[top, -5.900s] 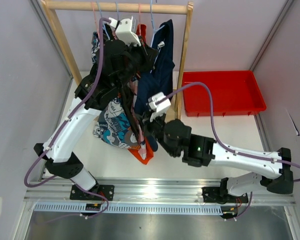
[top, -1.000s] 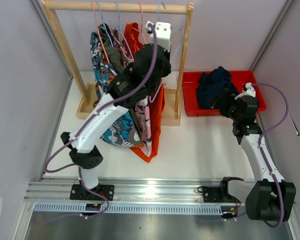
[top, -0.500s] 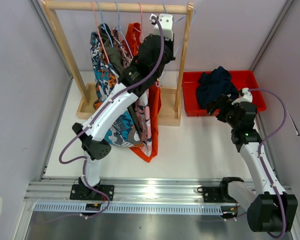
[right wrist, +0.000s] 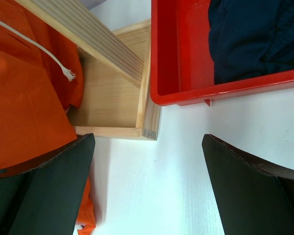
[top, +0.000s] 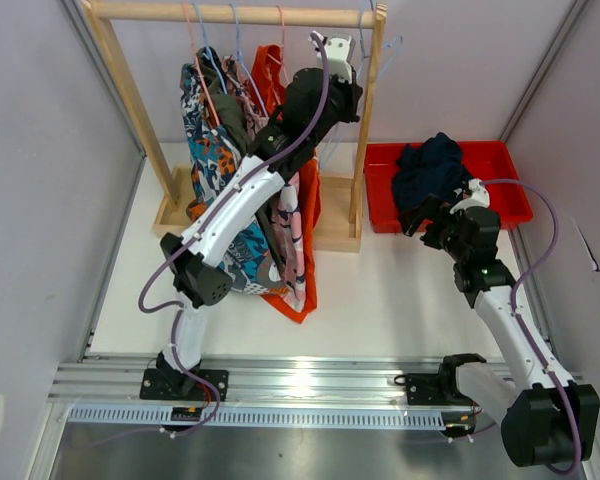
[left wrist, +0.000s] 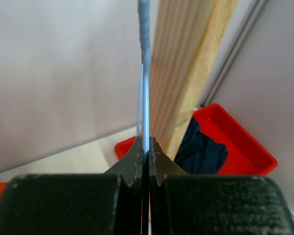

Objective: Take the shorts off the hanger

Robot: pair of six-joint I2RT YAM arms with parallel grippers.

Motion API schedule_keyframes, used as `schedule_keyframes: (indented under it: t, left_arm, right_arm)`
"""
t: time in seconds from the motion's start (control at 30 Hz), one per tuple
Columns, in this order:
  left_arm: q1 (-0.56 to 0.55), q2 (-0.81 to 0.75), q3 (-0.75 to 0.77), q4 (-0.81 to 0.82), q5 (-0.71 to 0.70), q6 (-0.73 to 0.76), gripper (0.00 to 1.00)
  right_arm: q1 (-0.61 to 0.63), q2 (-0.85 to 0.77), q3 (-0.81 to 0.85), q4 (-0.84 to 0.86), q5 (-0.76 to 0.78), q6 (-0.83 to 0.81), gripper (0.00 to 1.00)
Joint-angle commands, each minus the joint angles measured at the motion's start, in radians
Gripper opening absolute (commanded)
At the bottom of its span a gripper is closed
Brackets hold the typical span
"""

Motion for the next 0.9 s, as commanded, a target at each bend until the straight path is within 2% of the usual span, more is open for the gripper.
schedule_keyframes:
  t: [0.0, 0.1, 0.17, 0.2, 0.23, 0.27, 0.33, 0.43, 0.57, 0.6, 0.67, 0.87]
  left_arm:
    - [-0.005, -0.015, 0.020, 0.037, 0.084, -0.052, 0.00]
    - [-0.008, -0.051, -0.027, 0.028, 0.084, -0.069, 0.00]
    - [-0.009, -0.084, -0.076, 0.026, 0.095, -0.086, 0.15]
    - [-0.012, -0.097, -0.096, 0.023, 0.113, -0.089, 0.25]
    - [-0.015, -0.118, -0.104, 0.012, 0.124, -0.093, 0.56]
    - [-0.017, -0.129, -0.112, 0.005, 0.131, -0.097, 0.69]
    - [-0.025, -0.164, -0.113, -0.035, 0.138, -0.101, 0.85]
    - [-0.026, -0.213, -0.116, -0.077, 0.113, -0.113, 0.91]
    - [-0.022, -0.339, -0.162, -0.132, 0.061, -0.109, 0.93]
    - [-0.017, -0.359, -0.177, -0.140, 0.043, -0.110, 0.97]
    - [-0.006, -0.387, -0.194, -0.163, -0.010, -0.113, 0.97]
    - [0.064, -0.419, -0.222, -0.215, -0.025, -0.127, 0.97]
  right_arm:
    - [0.013, -0.015, -0.007, 0.038, 0.021, 0.003, 0.99]
    - [0.021, -0.021, -0.009, 0.029, 0.029, 0.003, 1.00]
    - [0.026, -0.025, -0.007, 0.027, 0.029, 0.005, 1.00]
    - [0.032, -0.029, -0.007, 0.026, 0.033, 0.006, 0.99]
    - [0.035, -0.031, -0.007, 0.026, 0.035, 0.008, 0.99]
    - [0.039, -0.032, -0.007, 0.023, 0.041, 0.008, 0.99]
    - [0.055, -0.034, -0.007, 0.019, 0.049, 0.009, 0.99]
    - [0.079, -0.043, -0.007, 0.009, 0.065, 0.009, 0.99]
    - [0.102, -0.060, -0.007, -0.007, 0.085, 0.008, 0.99]
    - [0.107, -0.063, -0.006, -0.008, 0.087, 0.008, 0.99]
    - [0.116, -0.068, -0.004, -0.013, 0.092, 0.008, 0.99]
    - [0.141, -0.080, 0.000, -0.027, 0.116, 0.009, 0.99]
